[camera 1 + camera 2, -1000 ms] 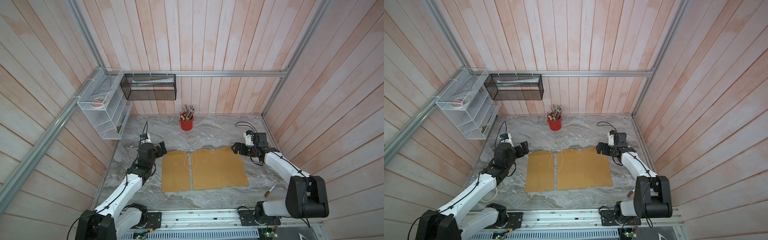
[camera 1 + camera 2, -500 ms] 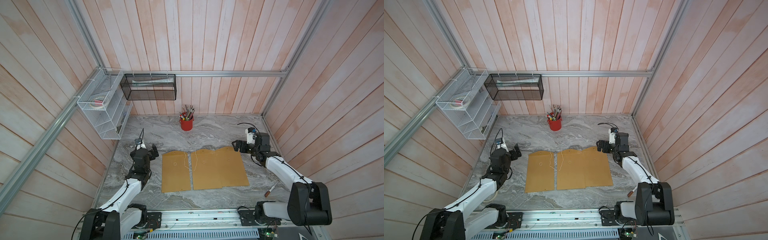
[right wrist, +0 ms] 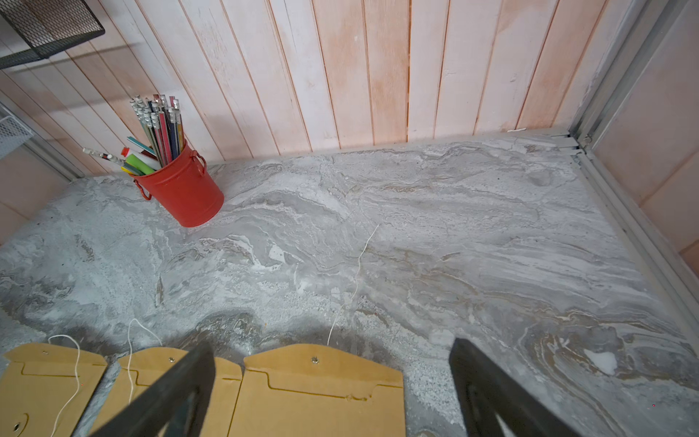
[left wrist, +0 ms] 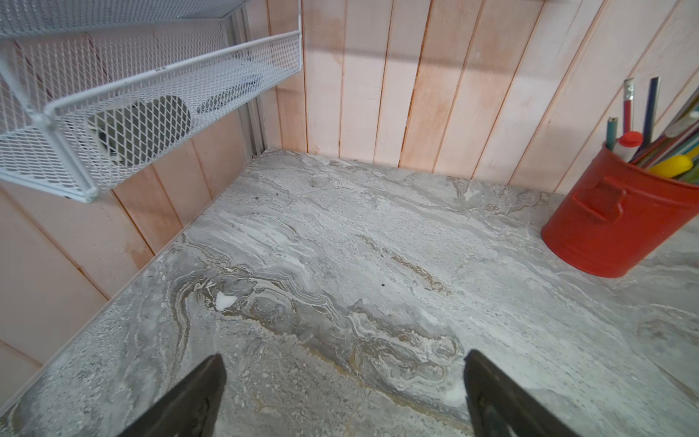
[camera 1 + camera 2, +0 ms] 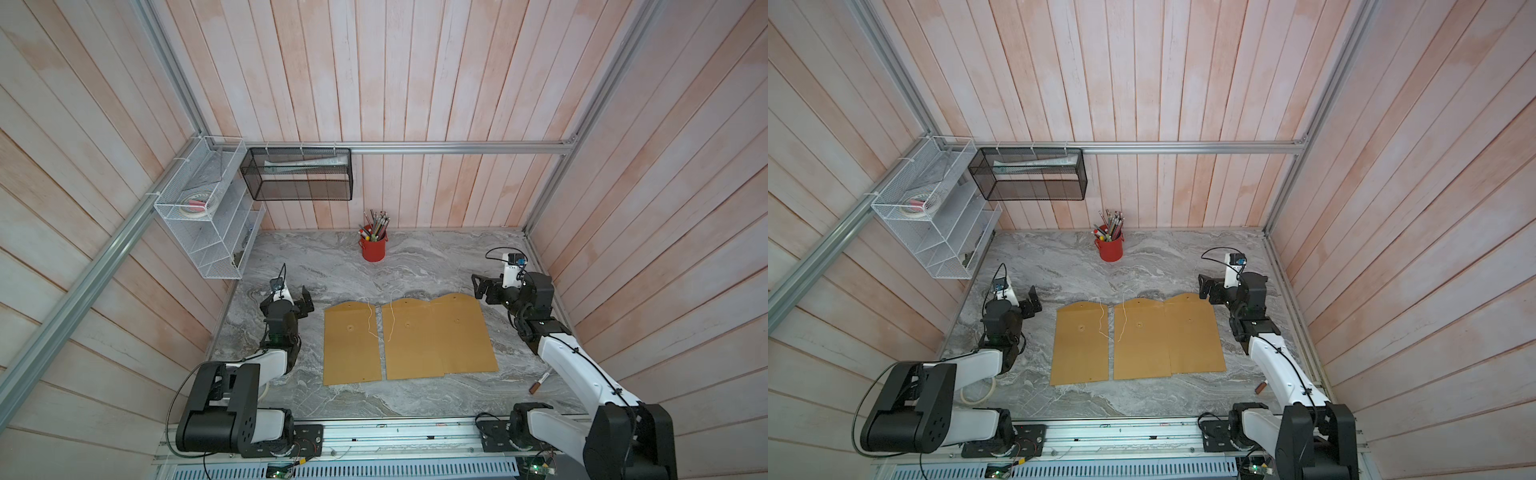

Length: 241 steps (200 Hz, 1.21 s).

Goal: Open the file bag
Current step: Reset both arms

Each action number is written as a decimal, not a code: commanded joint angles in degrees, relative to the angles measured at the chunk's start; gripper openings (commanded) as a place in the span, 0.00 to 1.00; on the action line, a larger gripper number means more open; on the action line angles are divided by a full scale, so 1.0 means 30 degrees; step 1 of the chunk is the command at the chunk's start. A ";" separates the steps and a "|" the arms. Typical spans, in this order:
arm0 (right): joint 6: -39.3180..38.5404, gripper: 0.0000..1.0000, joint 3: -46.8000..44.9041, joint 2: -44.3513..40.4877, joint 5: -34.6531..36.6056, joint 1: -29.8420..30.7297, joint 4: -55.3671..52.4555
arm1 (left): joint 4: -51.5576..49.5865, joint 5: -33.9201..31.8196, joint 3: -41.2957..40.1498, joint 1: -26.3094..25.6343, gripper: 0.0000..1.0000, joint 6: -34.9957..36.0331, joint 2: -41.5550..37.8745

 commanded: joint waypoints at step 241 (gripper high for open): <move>-0.0997 0.98 -0.7099 0.0230 0.7425 -0.0826 1.0758 | 0.7995 0.3319 -0.1422 0.0652 1.00 0.1806 0.3629</move>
